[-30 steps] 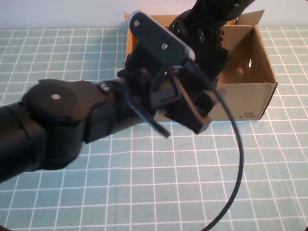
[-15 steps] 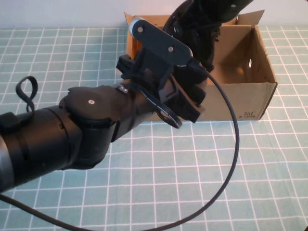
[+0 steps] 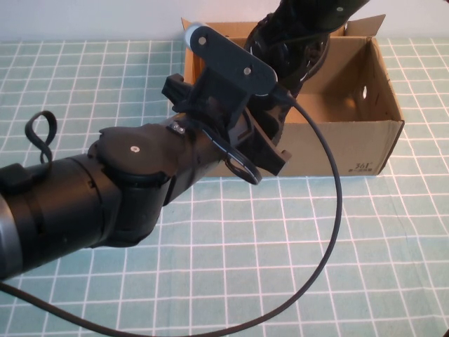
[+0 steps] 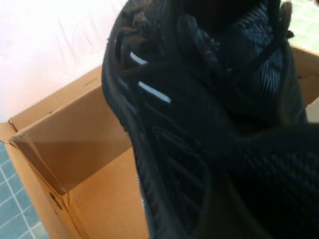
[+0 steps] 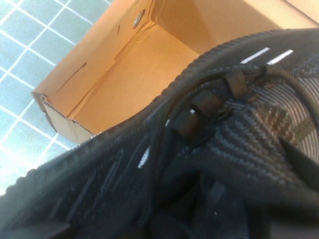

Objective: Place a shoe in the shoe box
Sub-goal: Hand over the shoe, then place the shoe in the shoe box

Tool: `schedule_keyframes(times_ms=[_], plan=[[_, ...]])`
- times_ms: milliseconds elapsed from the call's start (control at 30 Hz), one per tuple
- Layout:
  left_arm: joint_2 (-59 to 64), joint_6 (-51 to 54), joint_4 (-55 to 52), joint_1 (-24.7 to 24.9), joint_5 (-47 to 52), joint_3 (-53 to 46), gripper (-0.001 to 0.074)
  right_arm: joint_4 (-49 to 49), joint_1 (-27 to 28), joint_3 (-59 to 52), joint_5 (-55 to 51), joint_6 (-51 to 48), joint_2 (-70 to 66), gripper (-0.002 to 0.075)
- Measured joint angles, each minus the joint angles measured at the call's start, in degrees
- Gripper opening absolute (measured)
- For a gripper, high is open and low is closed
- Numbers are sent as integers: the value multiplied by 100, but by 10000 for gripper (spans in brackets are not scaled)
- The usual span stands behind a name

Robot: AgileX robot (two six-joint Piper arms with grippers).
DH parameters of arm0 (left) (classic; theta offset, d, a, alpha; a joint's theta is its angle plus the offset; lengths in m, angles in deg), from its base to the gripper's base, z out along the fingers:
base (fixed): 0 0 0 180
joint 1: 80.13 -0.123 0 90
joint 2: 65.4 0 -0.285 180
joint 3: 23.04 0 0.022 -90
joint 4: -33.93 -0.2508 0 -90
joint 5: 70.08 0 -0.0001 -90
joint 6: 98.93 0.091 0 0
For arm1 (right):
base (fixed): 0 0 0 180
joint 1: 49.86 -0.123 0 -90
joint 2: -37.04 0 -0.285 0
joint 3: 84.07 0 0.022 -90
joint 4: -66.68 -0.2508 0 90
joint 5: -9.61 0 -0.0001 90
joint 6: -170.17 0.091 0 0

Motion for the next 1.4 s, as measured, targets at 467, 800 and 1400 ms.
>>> schedule_keyframes(times_ms=[467, 800, 1400], plan=[[0, 433, 0, 0, -134, 0, 57, 69, 0, 0, -281, -14, -4, -1], [13, 825, -14, -261, 322, 0, 51, 107, 0, 42, -555, 26, 7, 258], [897, 1264, -397, -3108, 5310, 1992, 48, -123, -179, -1703, -590, 338, 2003, 73]])
